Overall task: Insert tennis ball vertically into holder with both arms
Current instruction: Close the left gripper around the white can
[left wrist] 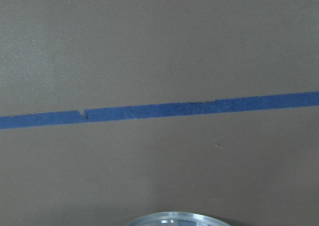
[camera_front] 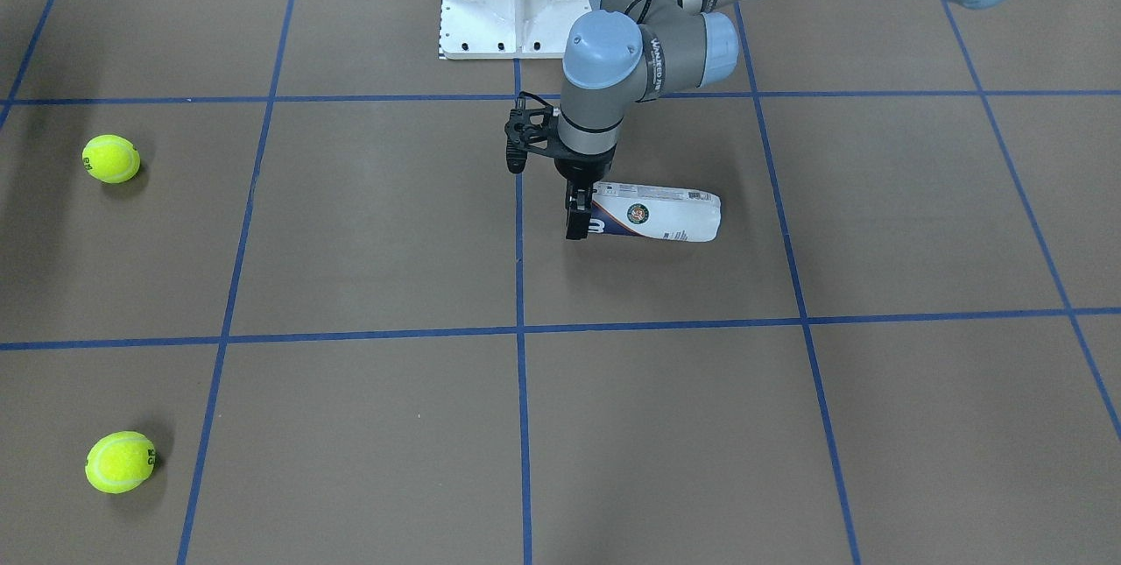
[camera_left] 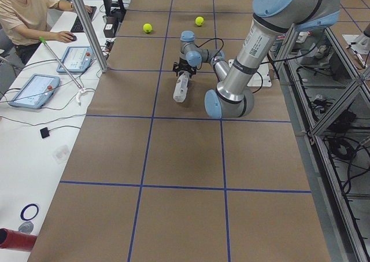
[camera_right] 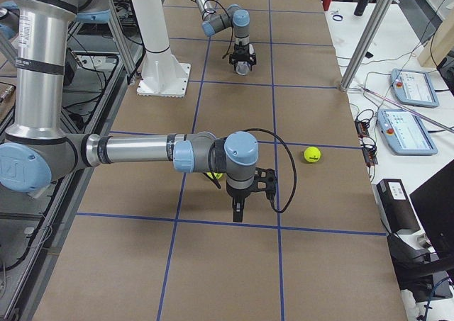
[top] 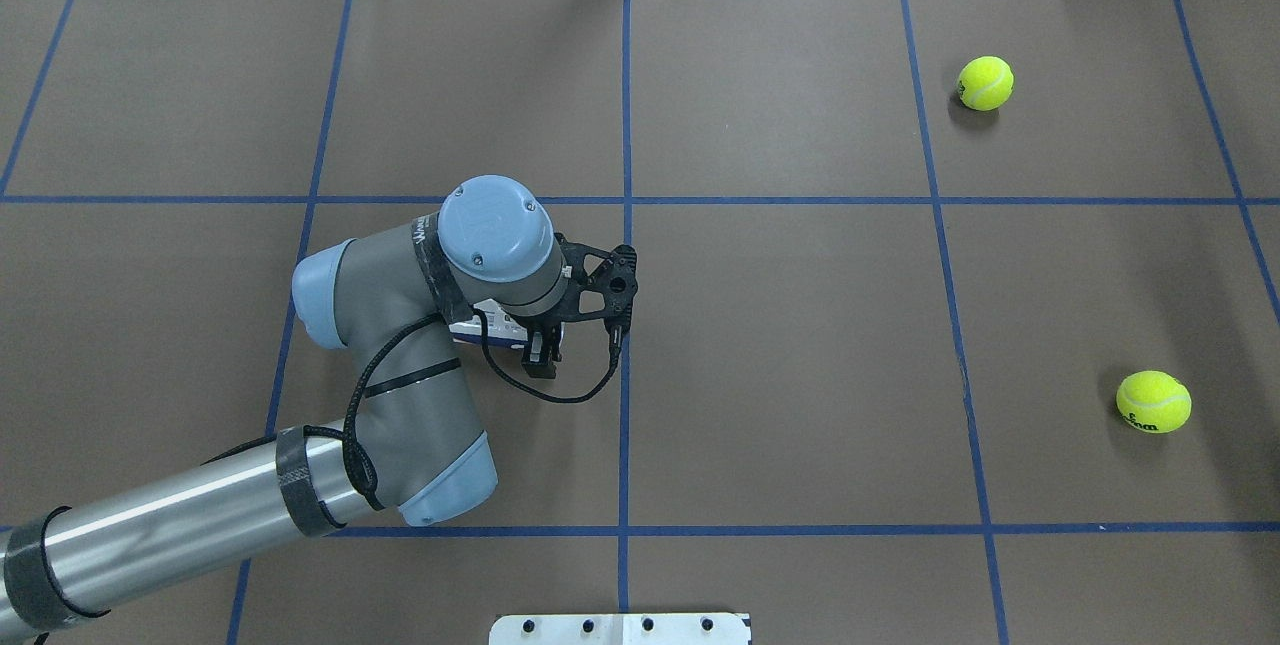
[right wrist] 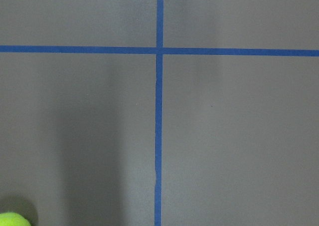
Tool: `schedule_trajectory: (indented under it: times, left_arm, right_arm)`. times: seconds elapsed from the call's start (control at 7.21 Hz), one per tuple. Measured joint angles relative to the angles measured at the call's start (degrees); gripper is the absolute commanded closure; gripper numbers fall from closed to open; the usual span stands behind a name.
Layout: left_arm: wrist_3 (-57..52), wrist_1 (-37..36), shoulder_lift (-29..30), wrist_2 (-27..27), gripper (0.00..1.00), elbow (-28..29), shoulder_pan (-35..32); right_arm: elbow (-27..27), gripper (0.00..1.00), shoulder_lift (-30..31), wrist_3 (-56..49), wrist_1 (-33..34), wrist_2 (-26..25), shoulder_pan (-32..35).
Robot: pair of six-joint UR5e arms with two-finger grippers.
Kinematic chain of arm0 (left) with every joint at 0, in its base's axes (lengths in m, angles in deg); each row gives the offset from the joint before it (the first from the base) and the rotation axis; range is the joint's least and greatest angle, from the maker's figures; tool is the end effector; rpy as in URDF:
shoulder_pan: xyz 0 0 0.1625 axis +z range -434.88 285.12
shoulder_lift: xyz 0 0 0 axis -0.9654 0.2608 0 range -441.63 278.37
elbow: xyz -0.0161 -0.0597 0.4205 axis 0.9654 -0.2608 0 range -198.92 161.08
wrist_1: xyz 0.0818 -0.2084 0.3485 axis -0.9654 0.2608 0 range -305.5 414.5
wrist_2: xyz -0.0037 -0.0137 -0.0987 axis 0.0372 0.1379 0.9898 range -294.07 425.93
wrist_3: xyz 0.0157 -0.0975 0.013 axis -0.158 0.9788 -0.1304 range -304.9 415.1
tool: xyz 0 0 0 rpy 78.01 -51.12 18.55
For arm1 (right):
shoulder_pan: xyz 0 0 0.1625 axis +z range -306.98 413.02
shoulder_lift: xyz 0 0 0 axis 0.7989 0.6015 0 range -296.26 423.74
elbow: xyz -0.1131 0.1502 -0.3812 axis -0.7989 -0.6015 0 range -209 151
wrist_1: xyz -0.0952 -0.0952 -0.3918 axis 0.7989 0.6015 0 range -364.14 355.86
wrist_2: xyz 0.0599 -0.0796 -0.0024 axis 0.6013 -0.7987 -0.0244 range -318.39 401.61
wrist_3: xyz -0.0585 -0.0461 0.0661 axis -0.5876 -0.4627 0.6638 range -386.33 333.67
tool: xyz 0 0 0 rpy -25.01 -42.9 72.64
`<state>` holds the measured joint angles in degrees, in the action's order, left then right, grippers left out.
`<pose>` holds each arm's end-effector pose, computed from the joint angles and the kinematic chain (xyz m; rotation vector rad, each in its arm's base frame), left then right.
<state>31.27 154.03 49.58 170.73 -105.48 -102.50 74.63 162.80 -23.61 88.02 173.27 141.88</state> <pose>0.5955 -0.4334 0.2341 0.7715 0.5561 1.5091 0.0586 -0.4281 0.6211 0.0157 -0.7279 0.0111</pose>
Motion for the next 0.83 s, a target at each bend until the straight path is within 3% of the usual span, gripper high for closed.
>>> schedule_trajectory:
  times: [0.55, 0.83]
  left_arm:
    - [-0.6, 0.1, 0.0, -0.5, 0.04, 0.1, -0.2]
    - [-0.6, 0.1, -0.1, -0.6, 0.24, -0.1, -0.5]
  right_arm:
    - [0.0, 0.0, 0.0, 0.0, 0.0, 0.0, 0.0]
    - [0.1, 0.0, 0.0, 0.0, 0.0, 0.0, 0.0]
